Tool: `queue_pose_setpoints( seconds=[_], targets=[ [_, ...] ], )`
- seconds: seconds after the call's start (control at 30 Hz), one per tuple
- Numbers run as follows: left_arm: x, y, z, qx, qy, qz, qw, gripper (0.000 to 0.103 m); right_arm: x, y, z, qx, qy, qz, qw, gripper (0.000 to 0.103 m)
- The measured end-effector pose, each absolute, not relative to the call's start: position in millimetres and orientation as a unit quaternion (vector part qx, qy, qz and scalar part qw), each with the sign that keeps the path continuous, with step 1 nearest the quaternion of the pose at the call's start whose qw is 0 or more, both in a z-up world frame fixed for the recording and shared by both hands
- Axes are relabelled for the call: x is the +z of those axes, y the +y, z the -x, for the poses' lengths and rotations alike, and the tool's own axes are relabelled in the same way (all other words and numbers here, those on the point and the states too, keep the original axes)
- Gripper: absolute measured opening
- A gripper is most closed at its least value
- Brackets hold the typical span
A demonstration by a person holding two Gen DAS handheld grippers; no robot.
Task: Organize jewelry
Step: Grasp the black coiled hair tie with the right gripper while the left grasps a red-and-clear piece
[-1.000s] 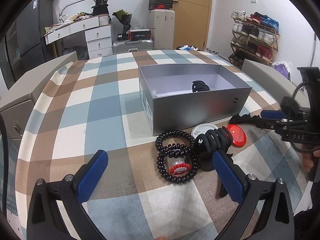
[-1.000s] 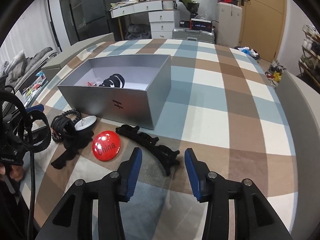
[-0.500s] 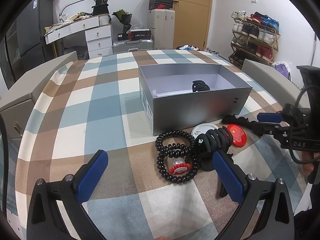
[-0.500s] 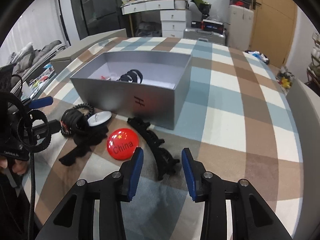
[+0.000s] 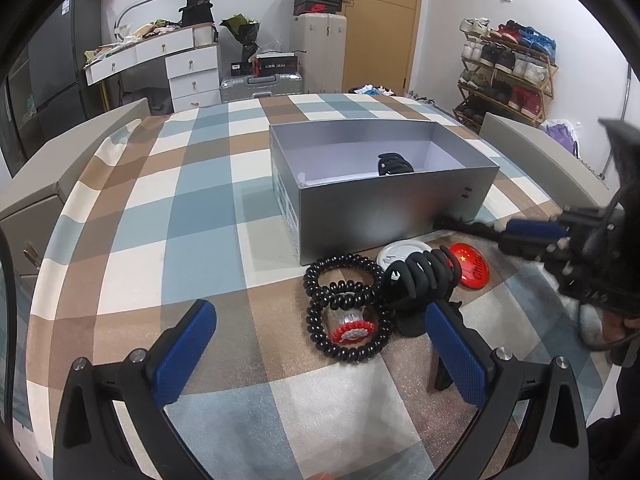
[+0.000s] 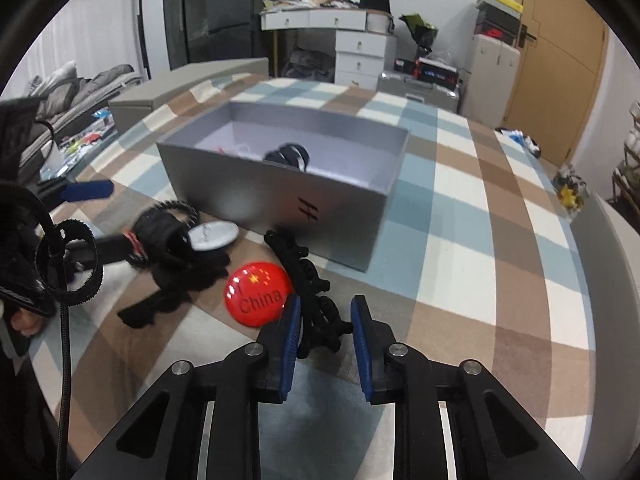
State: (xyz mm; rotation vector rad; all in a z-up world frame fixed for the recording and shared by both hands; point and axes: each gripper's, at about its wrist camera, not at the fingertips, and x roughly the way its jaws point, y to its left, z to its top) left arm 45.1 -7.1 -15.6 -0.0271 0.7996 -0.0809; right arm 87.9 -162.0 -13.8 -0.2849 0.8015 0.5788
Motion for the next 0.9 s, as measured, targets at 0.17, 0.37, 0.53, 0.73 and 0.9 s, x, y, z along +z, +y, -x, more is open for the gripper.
queue_pose_setpoints(
  seconds=[0.17, 0.37, 0.53, 0.73, 0.9],
  targets=[
    [-18, -11, -45, -0.047, 0.402, 0.006, 0.914, 0.102, 7, -170, -83, 0.3, 0.36, 0.105, 0.877, 0.024],
    [-20, -14, -45, -0.071, 0.42, 0.0, 0.905, 0.101, 14, -173, -83, 0.313, 0.349, 0.083, 0.879, 0.024],
    [-22, -15, -44, -0.077, 0.419, -0.004, 0.905, 0.08, 15, -170, -81, 0.318, 0.348, 0.084, 0.878, 0.024],
    [-22, -14, -44, -0.089, 0.417, 0.001, 0.905, 0.051, 17, -173, -80, 0.318, 0.345, 0.081, 0.879, 0.024],
    [-20, -14, -43, -0.093, 0.412, 0.0, 0.907, 0.019, 19, -174, -80, 0.319, 0.344, 0.078, 0.88, 0.024]
  ],
)
